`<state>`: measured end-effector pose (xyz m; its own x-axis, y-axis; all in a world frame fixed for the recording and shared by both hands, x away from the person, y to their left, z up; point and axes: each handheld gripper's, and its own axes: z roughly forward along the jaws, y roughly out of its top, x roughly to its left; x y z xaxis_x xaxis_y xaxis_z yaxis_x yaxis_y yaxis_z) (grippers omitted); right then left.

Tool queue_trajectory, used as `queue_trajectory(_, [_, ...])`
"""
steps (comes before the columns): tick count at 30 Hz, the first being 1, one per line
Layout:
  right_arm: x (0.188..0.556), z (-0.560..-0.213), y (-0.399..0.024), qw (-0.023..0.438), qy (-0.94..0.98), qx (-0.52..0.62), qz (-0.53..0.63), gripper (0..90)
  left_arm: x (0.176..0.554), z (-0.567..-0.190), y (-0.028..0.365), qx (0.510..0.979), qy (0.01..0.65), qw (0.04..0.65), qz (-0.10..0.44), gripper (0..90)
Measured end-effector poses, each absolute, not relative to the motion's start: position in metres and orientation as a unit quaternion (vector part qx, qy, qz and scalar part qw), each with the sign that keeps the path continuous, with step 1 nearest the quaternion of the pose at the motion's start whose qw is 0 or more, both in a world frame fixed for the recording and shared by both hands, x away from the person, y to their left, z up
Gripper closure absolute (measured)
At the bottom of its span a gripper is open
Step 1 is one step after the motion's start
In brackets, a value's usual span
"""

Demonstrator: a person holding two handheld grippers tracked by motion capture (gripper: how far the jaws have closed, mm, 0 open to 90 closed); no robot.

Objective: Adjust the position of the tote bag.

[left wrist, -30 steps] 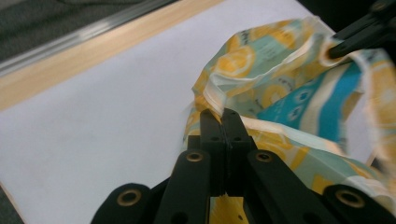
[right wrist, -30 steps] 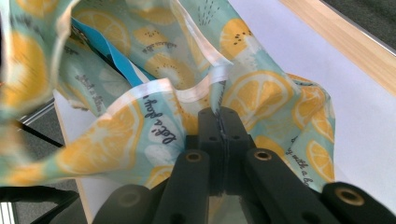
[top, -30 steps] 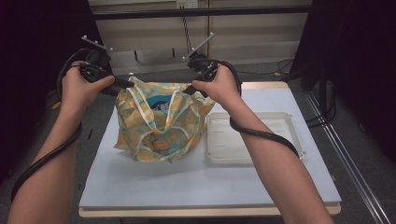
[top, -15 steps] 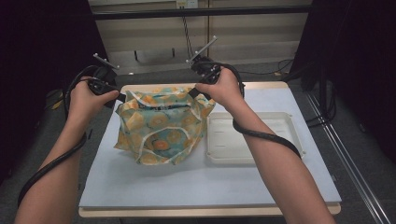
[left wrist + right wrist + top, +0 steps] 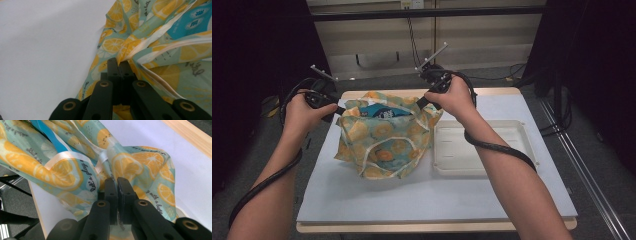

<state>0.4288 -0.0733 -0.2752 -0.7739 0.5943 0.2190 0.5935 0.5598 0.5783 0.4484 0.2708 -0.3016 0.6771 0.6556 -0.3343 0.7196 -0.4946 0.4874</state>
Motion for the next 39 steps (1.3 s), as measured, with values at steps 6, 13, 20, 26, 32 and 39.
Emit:
queue_trajectory(6, [0.43, -0.282, -0.076, -0.004, 0.882, 0.341, 0.326, 86.4, 0.448, -0.308, 0.27, 0.859, 0.405, 0.306, -0.065, 89.8])
queue_trajectory(13, [0.431, -0.29, -0.08, -0.004, 0.881, 0.346, 0.322, 82.6, 0.447, -0.316, 0.272, 0.859, 0.408, 0.302, -0.073, 89.9])
queue_trajectory(20, [0.431, -0.293, -0.085, 0.003, 0.881, 0.35, 0.318, 77.2, 0.447, -0.32, 0.276, 0.858, 0.411, 0.299, -0.078, 89.9])
queue_trajectory(26, [0.429, -0.291, -0.091, 0.008, 0.88, 0.355, 0.316, 74.4, 0.447, -0.32, 0.274, 0.852, 0.42, 0.304, -0.08, 89.6])
queue_trajectory(32, [0.422, -0.282, -0.096, 0.024, 0.884, 0.346, 0.315, 68.3, 0.446, -0.318, 0.276, 0.853, 0.419, 0.302, -0.074, 89.5])
queue_trajectory(39, [0.412, -0.275, -0.101, 0.031, 0.891, 0.329, 0.311, 62.1, 0.445, -0.317, 0.273, 0.856, 0.418, 0.297, -0.071, 89.4])
